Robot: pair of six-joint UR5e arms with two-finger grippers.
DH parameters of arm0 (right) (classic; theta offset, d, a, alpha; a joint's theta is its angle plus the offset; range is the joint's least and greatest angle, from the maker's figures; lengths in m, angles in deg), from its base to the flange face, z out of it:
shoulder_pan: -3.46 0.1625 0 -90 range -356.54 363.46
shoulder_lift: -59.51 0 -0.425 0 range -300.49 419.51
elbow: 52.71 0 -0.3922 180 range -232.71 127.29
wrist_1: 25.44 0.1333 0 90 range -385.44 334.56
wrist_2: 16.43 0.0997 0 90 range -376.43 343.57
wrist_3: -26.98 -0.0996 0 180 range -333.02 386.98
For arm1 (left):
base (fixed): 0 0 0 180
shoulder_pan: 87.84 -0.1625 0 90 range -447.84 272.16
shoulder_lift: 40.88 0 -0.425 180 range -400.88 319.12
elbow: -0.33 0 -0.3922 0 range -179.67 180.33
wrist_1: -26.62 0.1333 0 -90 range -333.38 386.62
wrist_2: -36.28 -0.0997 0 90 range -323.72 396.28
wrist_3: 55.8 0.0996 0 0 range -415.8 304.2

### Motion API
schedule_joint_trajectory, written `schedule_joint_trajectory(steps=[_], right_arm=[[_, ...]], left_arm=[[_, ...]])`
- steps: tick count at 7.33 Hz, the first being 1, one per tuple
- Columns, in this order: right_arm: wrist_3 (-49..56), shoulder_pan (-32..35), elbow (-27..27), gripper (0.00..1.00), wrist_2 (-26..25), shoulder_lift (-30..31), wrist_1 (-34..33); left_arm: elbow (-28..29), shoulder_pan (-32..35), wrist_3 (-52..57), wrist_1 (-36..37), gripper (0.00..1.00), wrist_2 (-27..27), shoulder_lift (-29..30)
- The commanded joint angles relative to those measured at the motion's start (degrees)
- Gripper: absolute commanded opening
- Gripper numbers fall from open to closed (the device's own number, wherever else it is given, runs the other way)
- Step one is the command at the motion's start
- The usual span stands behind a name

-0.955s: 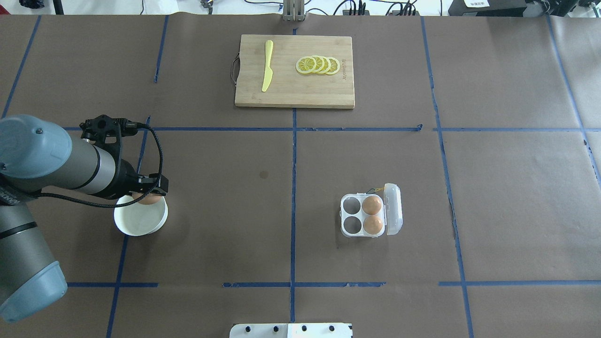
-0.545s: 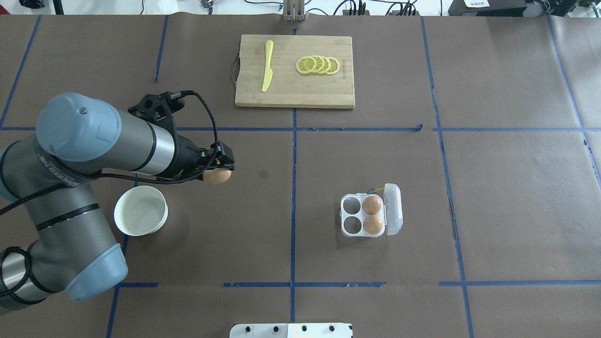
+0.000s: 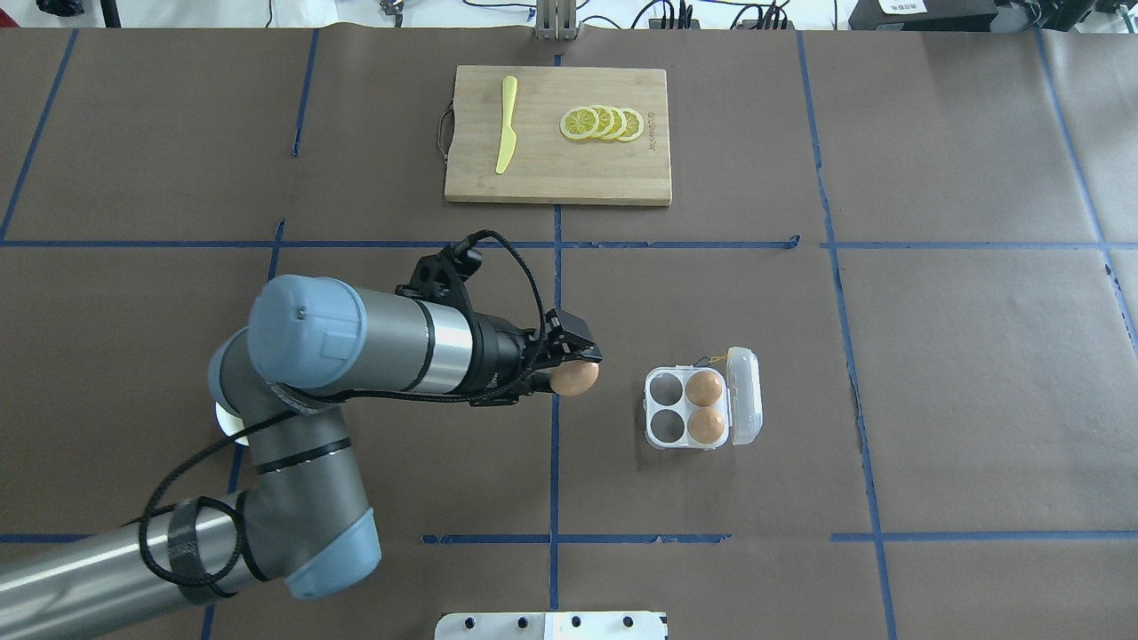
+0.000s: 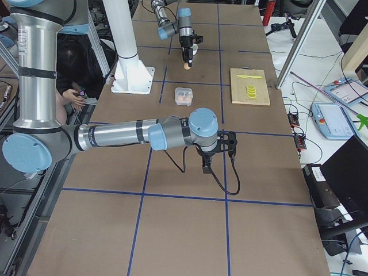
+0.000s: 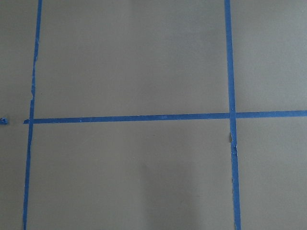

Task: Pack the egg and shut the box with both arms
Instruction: 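Lift the egg with the left gripper and carry it over the carton, then lower the egg into an empty carton slot and open the left gripper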

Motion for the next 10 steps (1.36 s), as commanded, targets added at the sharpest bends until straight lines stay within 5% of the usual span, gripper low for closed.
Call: schedule_joint_trajectory(steps=[1, 4, 8, 10], right_arm=[[-0.03, 0.0, -0.03, 1.0, -0.01, 0.01, 0.0], [0.06, 0.0, 0.15, 1.0, -0.1, 0.01, 0.0], [0.06, 0.0, 0.15, 1.0, -0.1, 0.1, 0.0], [0.06, 0.0, 0.15, 1.0, -0.19, 0.1, 0.0]], left_arm=[[10.66, -4.04, -0.31, -3.51, 0.0, -6.66, 8.35], [17.73, -4.39, 0.74, -9.93, 0.0, -10.0, 11.63], [18.79, -4.39, 3.03, -10.56, 0.0, -10.01, 11.63], [18.8, -4.39, 3.12, -10.56, 0.22, -10.01, 11.63]])
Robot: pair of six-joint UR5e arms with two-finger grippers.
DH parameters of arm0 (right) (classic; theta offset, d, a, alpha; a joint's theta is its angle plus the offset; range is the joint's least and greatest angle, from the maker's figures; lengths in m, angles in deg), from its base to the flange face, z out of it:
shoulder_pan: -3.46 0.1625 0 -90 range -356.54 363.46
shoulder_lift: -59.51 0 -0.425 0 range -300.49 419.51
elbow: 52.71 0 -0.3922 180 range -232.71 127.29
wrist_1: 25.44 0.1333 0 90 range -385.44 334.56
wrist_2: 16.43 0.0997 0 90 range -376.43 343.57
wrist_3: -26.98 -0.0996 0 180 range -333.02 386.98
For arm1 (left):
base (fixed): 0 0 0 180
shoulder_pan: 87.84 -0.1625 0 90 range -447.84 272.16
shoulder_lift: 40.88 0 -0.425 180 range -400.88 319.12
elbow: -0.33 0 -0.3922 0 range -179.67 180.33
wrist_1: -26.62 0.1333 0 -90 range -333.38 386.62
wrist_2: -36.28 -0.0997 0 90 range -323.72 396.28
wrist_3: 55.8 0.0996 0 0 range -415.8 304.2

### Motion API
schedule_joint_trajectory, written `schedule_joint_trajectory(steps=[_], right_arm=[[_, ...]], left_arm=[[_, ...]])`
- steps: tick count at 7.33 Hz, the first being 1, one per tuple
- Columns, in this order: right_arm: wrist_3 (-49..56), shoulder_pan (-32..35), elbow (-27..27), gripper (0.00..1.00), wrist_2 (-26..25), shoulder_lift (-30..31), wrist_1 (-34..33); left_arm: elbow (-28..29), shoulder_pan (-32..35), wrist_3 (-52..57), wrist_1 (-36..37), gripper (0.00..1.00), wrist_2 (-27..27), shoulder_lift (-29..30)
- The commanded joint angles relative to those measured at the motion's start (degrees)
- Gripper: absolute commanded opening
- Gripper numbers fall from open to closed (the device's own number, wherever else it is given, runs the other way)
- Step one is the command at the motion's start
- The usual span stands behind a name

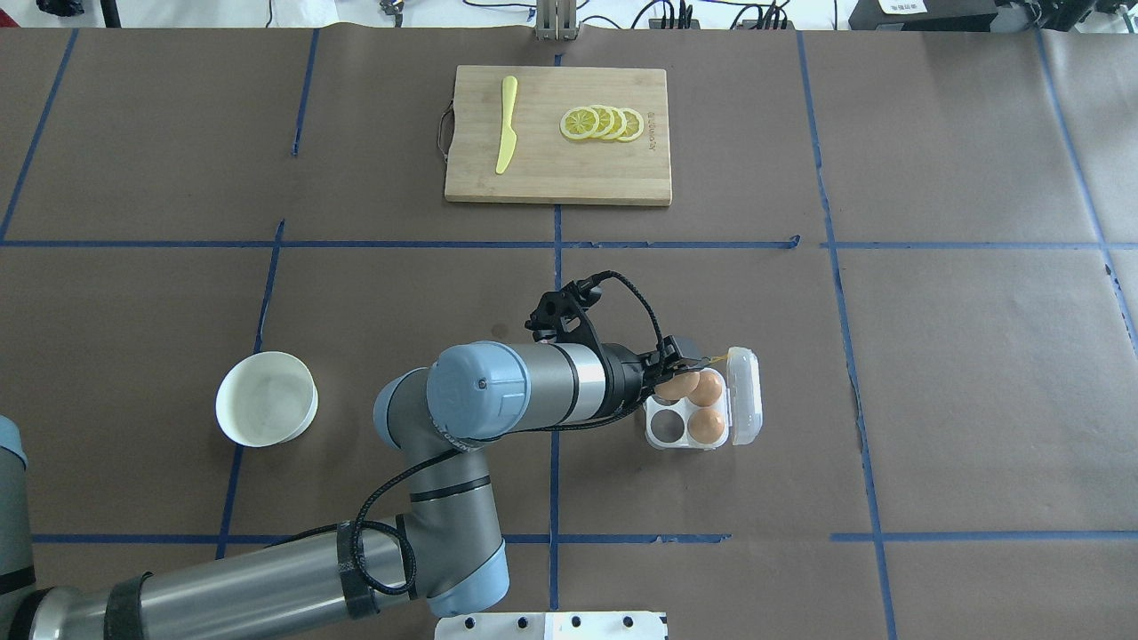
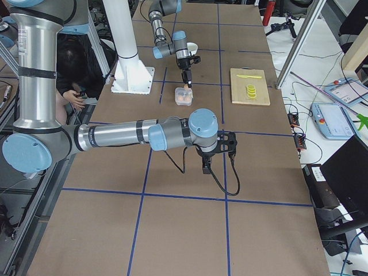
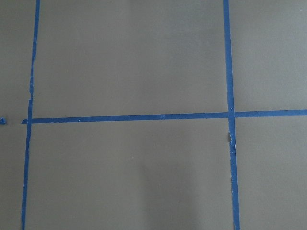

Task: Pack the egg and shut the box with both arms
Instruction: 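Lower the egg into an empty carton slot and open the left gripper, then withdraw the left arm away from the carton while the right arm approaches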

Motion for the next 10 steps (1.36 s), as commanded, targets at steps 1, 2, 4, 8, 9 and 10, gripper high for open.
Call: schedule_joint_trajectory(steps=[1, 2, 4, 8, 9, 10], right_arm=[[0.0, 0.0, 0.0, 1.0, -0.07, 0.0, 0.0], [0.0, 0.0, 0.0, 1.0, -0.07, 0.0, 0.0], [0.0, 0.0, -0.08, 1.0, 0.02, 0.18, 0.0], [-3.83, -0.17, -1.66, 1.0, 0.02, 0.09, 0.09], [-7.35, -1.48, -4.19, 1.0, -0.33, 0.0, 0.0], [-12.43, -3.84, -7.26, 1.0, -1.55, 0.0, -0.09]], left_arm=[[0.05, 0.09, 0.65, -0.01, 0.53, 0.0, 0.0], [0.05, 0.09, 2.31, -0.01, 0.99, 0.0, 0.0], [-0.29, 1.22, 3.2, -0.01, 1.0, 0.7, 0.09], [-5.02, 8.86, 7.06, 9.09, 1.0, 14.74, -0.52], [-7.83, 10.88, 8.03, 12.7, 1.0, 18.68, -1.39], [-13.34, 12.9, 8.3, 19.26, 1.0, 20.81, -3.75]])
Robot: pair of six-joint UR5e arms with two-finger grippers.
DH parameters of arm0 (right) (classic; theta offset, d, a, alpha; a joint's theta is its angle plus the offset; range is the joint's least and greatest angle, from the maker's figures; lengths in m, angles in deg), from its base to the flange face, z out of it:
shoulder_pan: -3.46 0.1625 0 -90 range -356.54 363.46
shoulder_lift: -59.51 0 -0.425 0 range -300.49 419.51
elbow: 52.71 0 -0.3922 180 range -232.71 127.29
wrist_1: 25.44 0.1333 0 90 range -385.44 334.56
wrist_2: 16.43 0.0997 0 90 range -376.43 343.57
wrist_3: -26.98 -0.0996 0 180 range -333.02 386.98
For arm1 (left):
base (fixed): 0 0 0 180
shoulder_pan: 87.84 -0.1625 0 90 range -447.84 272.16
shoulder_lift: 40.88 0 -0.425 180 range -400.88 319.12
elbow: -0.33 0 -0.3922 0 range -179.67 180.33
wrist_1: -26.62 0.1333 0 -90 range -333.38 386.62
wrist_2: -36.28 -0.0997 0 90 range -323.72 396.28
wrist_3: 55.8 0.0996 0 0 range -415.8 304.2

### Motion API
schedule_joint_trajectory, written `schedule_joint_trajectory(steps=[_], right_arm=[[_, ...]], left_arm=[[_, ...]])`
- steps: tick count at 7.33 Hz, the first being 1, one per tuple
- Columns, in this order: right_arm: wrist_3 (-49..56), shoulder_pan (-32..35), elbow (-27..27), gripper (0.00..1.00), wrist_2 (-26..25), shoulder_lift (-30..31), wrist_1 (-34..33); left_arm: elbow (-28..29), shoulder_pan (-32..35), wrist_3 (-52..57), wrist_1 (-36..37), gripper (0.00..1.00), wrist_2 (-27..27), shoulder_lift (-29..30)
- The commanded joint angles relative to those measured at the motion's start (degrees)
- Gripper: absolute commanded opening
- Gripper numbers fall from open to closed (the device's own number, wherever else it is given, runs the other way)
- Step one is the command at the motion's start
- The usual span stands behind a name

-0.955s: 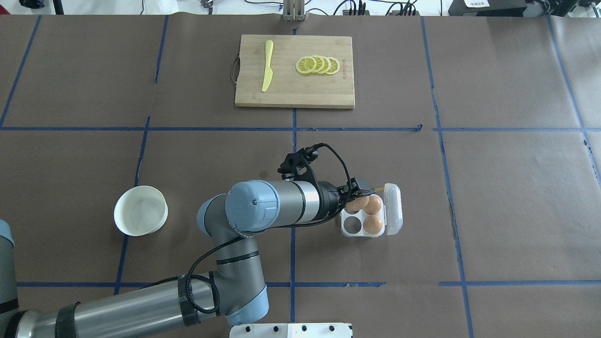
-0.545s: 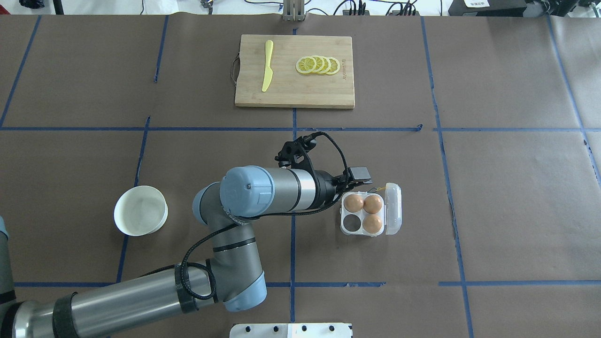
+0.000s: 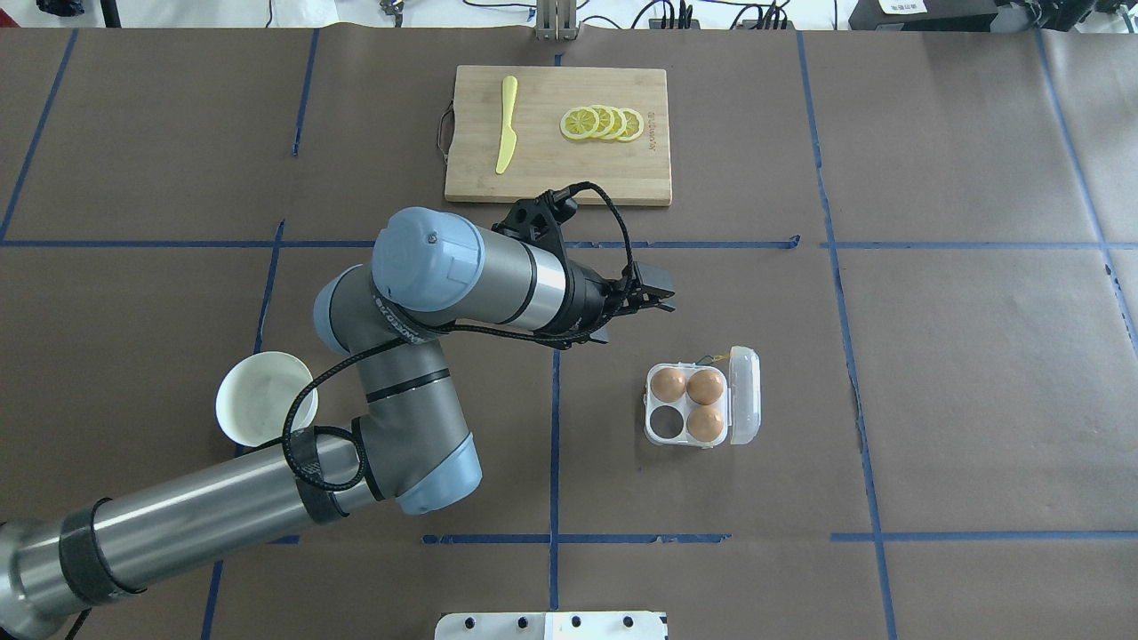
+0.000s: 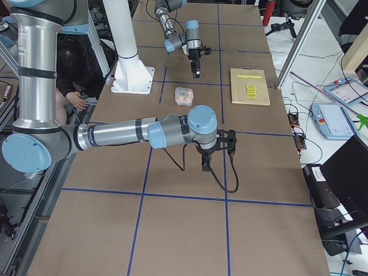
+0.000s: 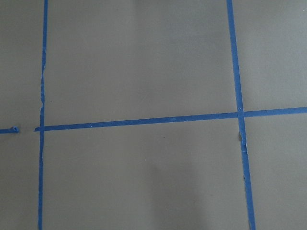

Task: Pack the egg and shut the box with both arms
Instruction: 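Withdraw the left arm away from the carton while the right arm approaches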

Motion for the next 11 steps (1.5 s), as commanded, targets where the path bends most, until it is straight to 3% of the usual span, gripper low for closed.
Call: schedule_joint_trajectory(steps=[1, 2, 3, 5, 6, 8, 11], right_arm=[[-11.26, -6.83, -6.29, 1.0, -2.51, -0.06, 0.0], [-17.76, -11.49, -9.45, 1.0, -4.62, -0.06, 0.18], [-24.79, -15.63, -10.01, 0.93, -5.33, 0.46, 5.92], [-40.86, -25.72, -9.93, 0.27, -8.83, 0.99, 18.92], [-43.03, -30.39, -9.75, 0.0, -10.07, 1.69, 22.38], [-44.27, -36.2, -9.66, 0.0, -10.17, 2.39, 27.31], [-49.97, -46.92, -8.79, 0.0, -18.06, -1.19, 27.6]], left_arm=[[-12.37, 3.72, 6.06, 15.47, 1.0, 3.5, -5.37], [-17.93, 5.91, 10.81, 25.74, 1.0, 3.42, -7.5], [-22.68, 9.49, 16.51, 31.41, 1.0, 3.42, -9.43], [-26.32, 17.85, 24.52, 32.79, 0.99, 3.68, -14.26], [-26.59, 20.06, 29.62, 32.79, 0.99, 4.29, -17.07], [-26.68, 25.85, 39.29, 32.96, 0.99, 4.38, -19.89], [-26.68, 32.27, 45.47, 36.04, 0.99, 7.27, -20.0]])
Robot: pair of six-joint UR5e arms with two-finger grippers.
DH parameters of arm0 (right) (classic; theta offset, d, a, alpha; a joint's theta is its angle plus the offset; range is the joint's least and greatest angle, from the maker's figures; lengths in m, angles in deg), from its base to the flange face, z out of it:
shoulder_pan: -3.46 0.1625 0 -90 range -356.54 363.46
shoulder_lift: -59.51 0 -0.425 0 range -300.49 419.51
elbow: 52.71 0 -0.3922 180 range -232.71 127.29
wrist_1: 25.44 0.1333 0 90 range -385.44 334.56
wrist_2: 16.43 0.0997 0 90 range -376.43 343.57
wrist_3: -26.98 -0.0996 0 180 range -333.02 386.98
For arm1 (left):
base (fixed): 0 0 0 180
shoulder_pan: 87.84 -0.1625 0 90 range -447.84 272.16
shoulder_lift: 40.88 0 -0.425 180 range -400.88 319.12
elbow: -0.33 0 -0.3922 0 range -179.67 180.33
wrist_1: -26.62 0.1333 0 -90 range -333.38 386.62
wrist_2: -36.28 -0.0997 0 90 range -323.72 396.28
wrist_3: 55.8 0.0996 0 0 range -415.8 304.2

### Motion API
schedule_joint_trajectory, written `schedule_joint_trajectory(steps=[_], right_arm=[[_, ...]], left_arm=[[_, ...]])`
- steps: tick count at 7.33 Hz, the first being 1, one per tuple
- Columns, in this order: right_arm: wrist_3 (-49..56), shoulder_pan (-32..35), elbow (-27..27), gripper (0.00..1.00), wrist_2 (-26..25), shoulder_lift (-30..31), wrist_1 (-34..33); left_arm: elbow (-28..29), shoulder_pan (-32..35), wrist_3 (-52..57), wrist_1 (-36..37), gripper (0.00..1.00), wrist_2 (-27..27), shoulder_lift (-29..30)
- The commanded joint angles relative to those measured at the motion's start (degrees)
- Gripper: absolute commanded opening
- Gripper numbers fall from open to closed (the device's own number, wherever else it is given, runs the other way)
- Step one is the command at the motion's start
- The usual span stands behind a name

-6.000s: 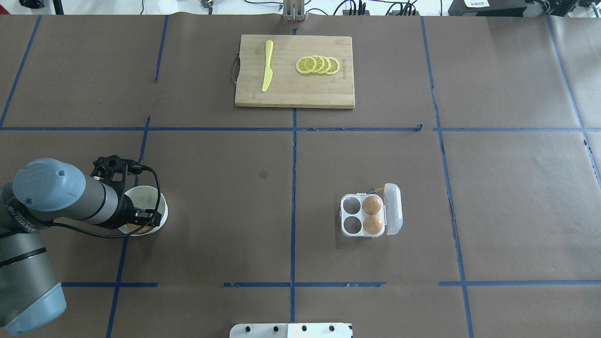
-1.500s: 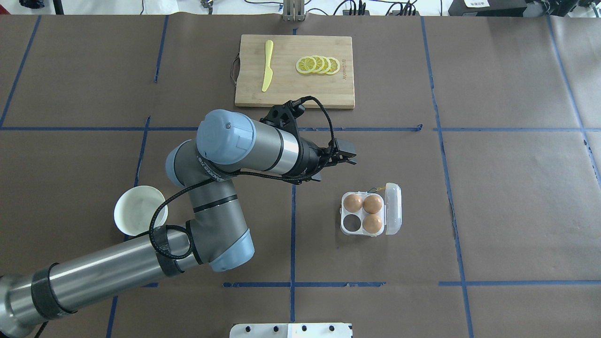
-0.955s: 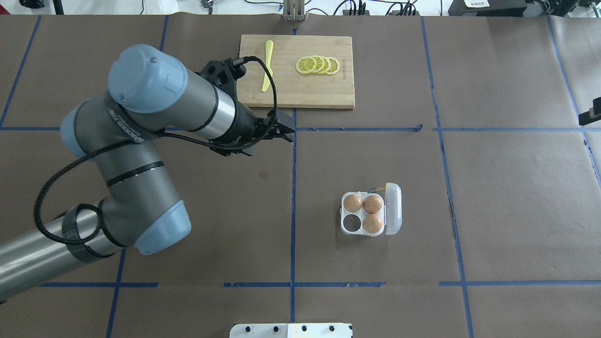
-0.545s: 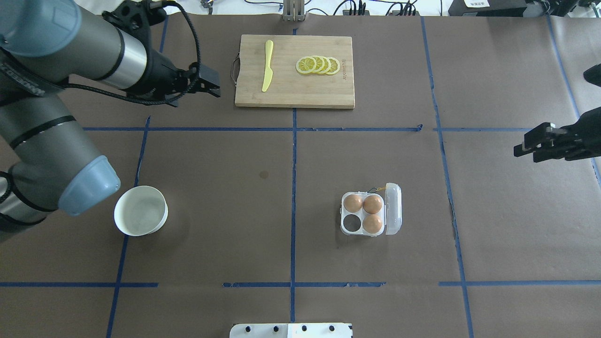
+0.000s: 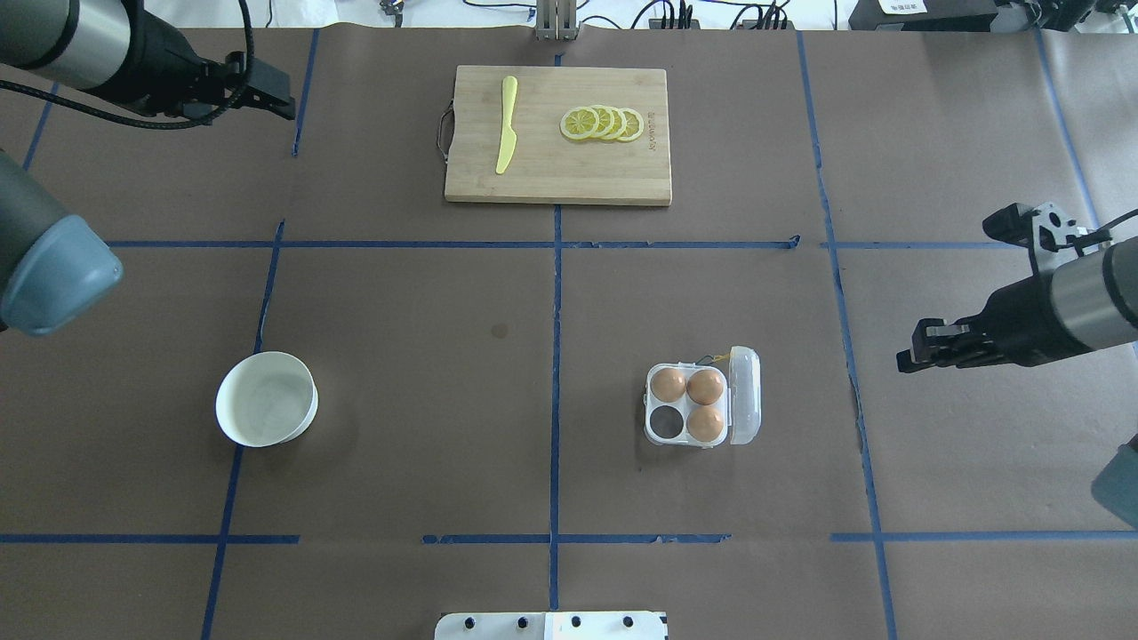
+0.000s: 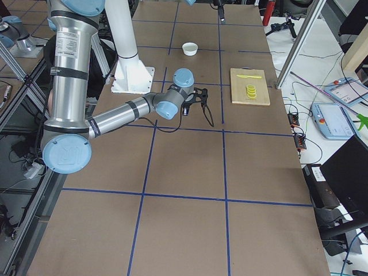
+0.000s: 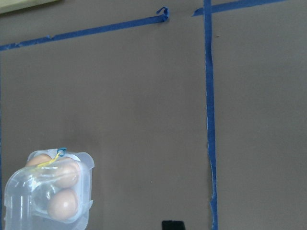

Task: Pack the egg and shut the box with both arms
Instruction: 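Push the carton's open lid down over the eggs with the right gripper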

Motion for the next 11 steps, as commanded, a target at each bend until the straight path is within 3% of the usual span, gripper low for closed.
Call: schedule_joint_trajectory(steps=[1, 5, 9, 10, 11], right_arm=[[-4.85, -6.71, 1.36, 0.0, -4.19, -4.36, 0.21], [-10.84, -13.3, 5.5, 0.0, -8.67, -15.52, -0.49], [-13.66, -16.14, 12.53, 0.0, -11.05, -30.64, -0.67], [-13.75, -16.14, 12.36, 0.79, -11.49, -32.66, -0.67], [-16.19, -16.14, 11.75, 1.0, -14.19, -34.16, -0.58]], left_arm=[[0.02, 3.83, 3.72, 2.16, 0.99, 1.47, 0.0], [-0.07, 8.32, 13.12, 7.97, 0.99, 1.47, 0.1], [-0.15, 8.5, 13.31, 8.06, 0.99, 1.47, -0.17], [-0.15, 8.59, 13.31, 7.97, 1.0, 1.47, -0.34], [-0.15, 8.67, 13.57, 7.89, 1.0, 1.47, -2.0]])
